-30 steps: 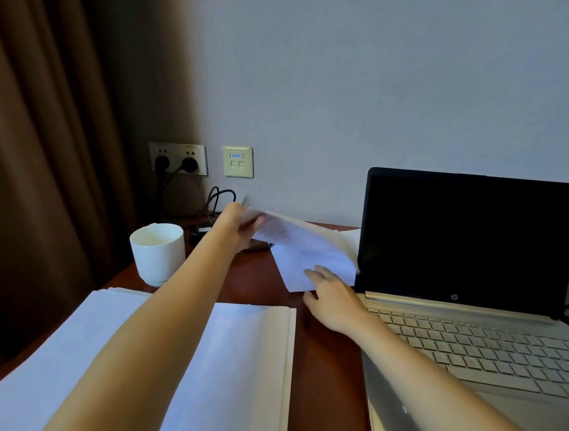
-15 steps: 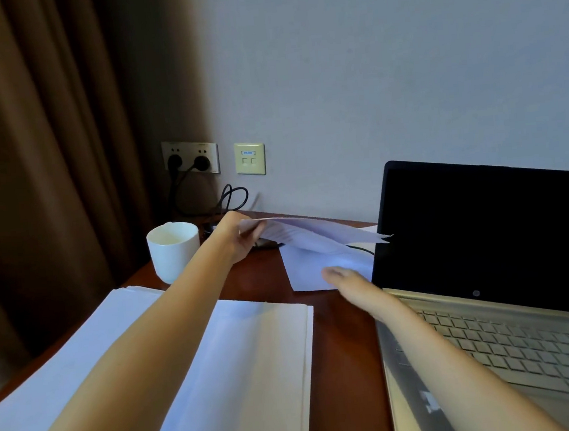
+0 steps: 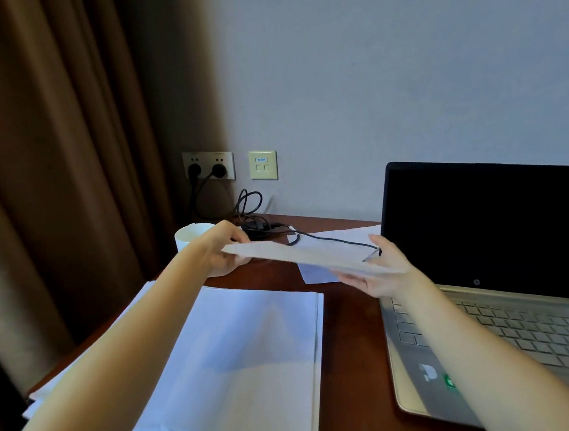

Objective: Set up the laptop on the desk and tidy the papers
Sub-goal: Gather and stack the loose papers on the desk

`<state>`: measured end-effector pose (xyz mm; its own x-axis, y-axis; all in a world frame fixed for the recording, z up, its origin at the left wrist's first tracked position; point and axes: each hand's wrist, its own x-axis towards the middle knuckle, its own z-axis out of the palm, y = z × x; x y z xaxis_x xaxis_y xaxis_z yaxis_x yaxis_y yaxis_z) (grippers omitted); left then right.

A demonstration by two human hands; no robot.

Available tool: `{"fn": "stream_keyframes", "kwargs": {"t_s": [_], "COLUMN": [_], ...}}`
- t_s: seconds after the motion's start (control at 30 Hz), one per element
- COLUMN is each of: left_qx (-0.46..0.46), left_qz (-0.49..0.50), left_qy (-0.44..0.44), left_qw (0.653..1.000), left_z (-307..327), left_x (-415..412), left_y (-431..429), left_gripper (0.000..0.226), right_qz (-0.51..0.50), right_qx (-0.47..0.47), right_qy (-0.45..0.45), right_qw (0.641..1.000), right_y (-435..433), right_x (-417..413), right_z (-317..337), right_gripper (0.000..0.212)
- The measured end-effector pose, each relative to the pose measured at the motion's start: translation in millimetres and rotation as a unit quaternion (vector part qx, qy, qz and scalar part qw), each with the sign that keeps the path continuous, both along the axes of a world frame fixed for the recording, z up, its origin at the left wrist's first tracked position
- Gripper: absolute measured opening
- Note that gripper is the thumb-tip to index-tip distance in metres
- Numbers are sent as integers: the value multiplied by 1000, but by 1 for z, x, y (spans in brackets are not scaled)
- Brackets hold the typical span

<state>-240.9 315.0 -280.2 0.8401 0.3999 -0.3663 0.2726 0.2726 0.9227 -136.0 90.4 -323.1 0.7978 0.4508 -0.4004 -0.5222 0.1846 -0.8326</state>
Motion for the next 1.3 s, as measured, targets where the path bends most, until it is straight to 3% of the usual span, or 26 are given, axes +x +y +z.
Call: {"fn": "stream_keyframes", "kwargs": {"t_s": [0.1,0.2,0.23,0.3,0.33,0.43,0.5,0.53,0.6,0.83,0.97,1.13,1.3], "left_qx": [32,71,92,169,208,309,433,480,516,399,399,391,279], "left_qz": [8,-6,-20,-58,-73,-110,-123,-127,-127,-98,-76,-21,30], "left_qy": [30,50,57,93,120,184,218,228,226,142,177,194,142], "left_qw": [999,996,994,980,968,927,866,838,817,901,896,899,949], "left_z": [-3,-8,-9,-14,-17,-27,-30,-30,-26,-29,-46,-56,-51], "left_x": [-15,-24,-27,-32,-34,-40,-43,-45,-49,-51,-39,-28,-31], "left_y": [0,5,7,9,7,7,14,17,23,29,13,-5,-12], "left_gripper": [21,6,6,8,7,35,49,50,45,38,44,42,42], "right_qz": [-45,45,72,91,93,83,68,64,57,143,195,102,-34], "right_qx": [-162,-229,-220,-194,-192,-204,-209,-224,-254,-256,-245,-167,-105], "right_qy": [-137,-119,-98,-84,-88,-108,-98,-98,-100,-107,-123,-125,-151], "right_qw": [976,965,968,973,973,969,971,968,960,950,942,973,982], "right_y": [0,-1,-3,-5,-6,-11,-16,-18,-24,-43,-44,-29,-12], "right_x": [-3,-10,-14,-19,-23,-25,-24,-26,-27,-25,-32,-35,-37], "right_z": [-3,-9,-9,-12,-14,-23,-24,-22,-18,-15,-16,-25,-25], "right_gripper": [45,28,15,15,17,18,19,19,20,14,17,22,23]}}
